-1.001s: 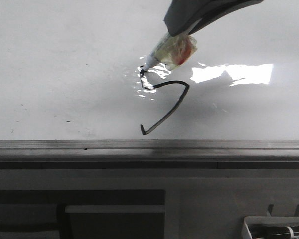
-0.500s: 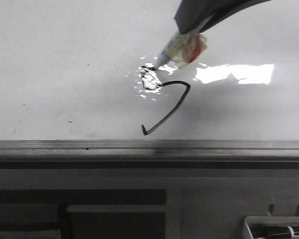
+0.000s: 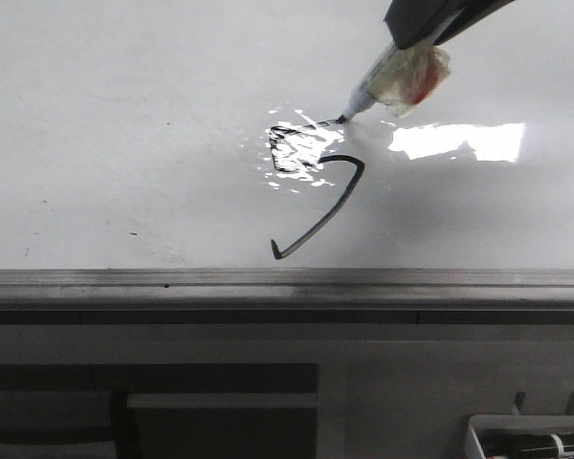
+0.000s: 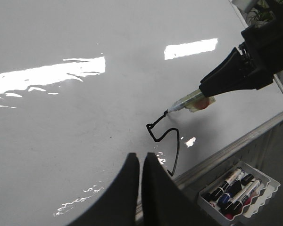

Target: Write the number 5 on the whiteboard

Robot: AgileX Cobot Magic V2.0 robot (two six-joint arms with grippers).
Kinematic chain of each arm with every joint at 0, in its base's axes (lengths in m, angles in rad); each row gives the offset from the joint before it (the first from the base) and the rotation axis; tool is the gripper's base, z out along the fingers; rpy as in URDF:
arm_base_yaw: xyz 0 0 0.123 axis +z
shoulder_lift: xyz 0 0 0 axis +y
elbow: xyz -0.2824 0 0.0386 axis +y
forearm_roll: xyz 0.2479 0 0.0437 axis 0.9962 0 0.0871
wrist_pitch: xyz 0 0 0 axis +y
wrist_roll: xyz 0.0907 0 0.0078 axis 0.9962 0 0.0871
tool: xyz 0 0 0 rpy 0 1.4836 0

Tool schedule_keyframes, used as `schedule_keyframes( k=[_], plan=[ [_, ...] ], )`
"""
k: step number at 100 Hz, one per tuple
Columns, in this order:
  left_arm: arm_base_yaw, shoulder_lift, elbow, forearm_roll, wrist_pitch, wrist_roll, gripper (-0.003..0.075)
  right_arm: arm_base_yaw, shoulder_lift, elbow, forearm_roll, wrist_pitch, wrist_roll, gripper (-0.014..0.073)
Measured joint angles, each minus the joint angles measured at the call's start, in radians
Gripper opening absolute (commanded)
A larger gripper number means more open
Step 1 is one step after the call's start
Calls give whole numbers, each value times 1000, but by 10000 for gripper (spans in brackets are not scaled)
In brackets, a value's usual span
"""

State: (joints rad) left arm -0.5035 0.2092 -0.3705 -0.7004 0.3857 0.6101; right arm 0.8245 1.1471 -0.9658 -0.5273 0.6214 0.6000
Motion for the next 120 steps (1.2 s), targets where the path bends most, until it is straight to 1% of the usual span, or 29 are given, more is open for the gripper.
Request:
schedule_keyframes(
  k=[5, 8, 10, 14, 17, 19, 20, 24, 27, 31, 35, 41, 52, 57, 68, 81, 101, 109, 120],
  plan=[
    [0, 0, 0, 0, 0, 0, 0, 10, -25, 5, -21, -17, 2, -41],
    [0, 0, 0, 0, 0, 0, 29, 19, -43, 7, -32, -37, 4, -41],
    [0, 0, 0, 0, 0, 0, 62, 28, -58, 6, -38, -47, 4, -41],
    [0, 0, 0, 0, 9, 0, 152, 51, -86, 6, -43, -83, 4, -41],
    [0, 5, 0, 0, 18, 2, 244, 67, -103, 6, -51, -102, 4, -41],
    [0, 10, -3, 0, 28, 5, 283, 78, -114, 6, -53, -113, 4, -41],
    [0, 12, -4, 0, 32, 5, 321, 82, -117, 6, -58, -118, 4, -41],
    [0, 30, -15, 0, 57, 11, 423, 104, -132, 6, -62, -120, 4, -41],
    [0, 47, -27, 0, 76, 18, 472, 117, -135, 6, -65, -117, 2, -42],
    [0, 80, -42, 0, 104, 28, 508, 137, -137, 7, -69, -111, -8, -43],
    [0, 118, -62, 0, 132, 45, 505, 158, -134, 12, -73, -108, -20, -43],
    [0, 175, -96, 2, 174, 91, 470, 189, -122, 31, -76, -101, -43, -43],
    [0, 289, -153, 2, 261, 231, 396, 263, -83, 69, -73, -92, -93, -44],
    [0, 335, -181, 0, 298, 292, 376, 293, -64, 79, -72, -90, -108, -52],
    [0, 430, -223, -40, 357, 425, 367, 335, -31, 87, -64, -106, -120, -69],
    [0, 519, -269, -107, 402, 566, 368, 342, -18, 87, -60, -151, -120, -69],
    [-2, 612, -315, -123, 426, 627, 368, 343, -16, 87, -49, -169, -122, -69],
    [-27, 651, -335, -123, 437, 649, 368, 343, -14, 87, -43, -173, -122, -69],
    [-90, 699, -352, -115, 438, 661, 368, 343, -1, 87, -32, -185, -122, -69]
  ],
)
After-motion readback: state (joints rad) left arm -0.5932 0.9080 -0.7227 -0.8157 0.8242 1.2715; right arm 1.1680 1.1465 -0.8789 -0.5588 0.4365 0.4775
